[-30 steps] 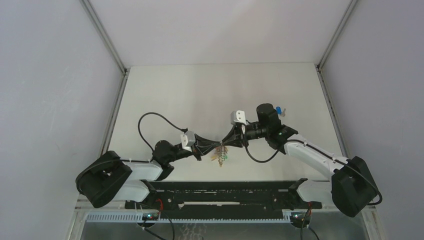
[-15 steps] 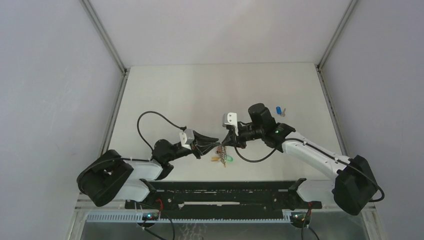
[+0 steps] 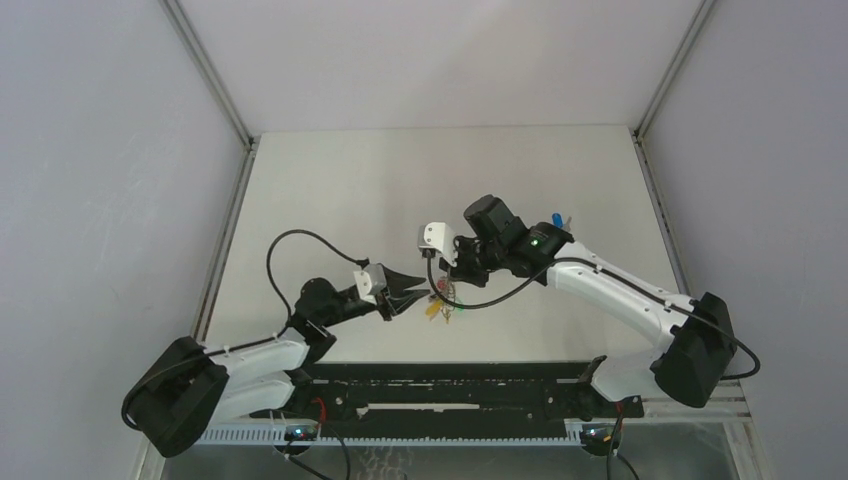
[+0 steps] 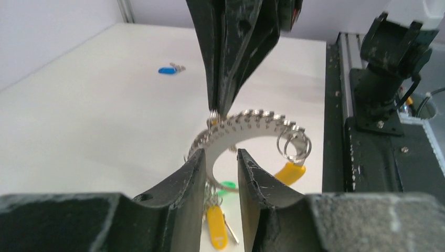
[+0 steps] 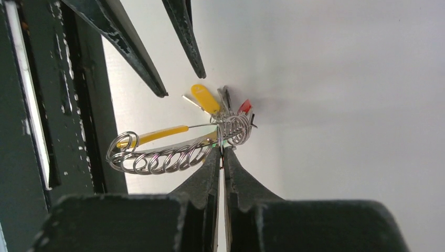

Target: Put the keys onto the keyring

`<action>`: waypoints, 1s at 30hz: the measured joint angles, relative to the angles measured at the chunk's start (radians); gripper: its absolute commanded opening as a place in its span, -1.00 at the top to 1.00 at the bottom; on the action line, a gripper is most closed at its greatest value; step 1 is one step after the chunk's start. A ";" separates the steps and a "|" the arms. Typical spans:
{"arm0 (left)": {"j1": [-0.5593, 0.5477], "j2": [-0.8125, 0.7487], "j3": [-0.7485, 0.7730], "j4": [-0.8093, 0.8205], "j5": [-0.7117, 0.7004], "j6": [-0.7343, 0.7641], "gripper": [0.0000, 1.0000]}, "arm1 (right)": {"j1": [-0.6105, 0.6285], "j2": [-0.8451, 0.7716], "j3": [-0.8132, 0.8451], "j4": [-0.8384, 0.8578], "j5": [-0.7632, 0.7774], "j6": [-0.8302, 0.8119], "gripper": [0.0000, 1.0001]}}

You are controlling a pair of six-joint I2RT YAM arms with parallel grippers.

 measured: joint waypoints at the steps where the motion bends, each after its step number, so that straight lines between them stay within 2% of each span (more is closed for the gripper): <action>1: 0.000 -0.005 0.000 -0.026 0.000 0.012 0.34 | 0.006 0.010 0.018 -0.023 0.017 -0.009 1.00; 4: 0.000 0.011 0.000 -0.071 0.000 0.027 0.35 | 0.032 0.043 0.081 -0.090 0.060 -0.035 1.00; 9: 0.000 0.077 0.000 -0.031 -0.001 0.018 0.36 | 0.068 0.067 0.138 -0.139 0.088 -0.076 1.00; 17: 0.000 0.120 0.000 0.085 -0.013 0.000 0.40 | 0.088 0.087 0.149 -0.183 0.114 -0.113 1.00; 30: -0.002 0.130 0.048 0.099 -0.003 0.000 0.40 | 0.103 0.107 0.149 -0.195 0.122 -0.138 1.00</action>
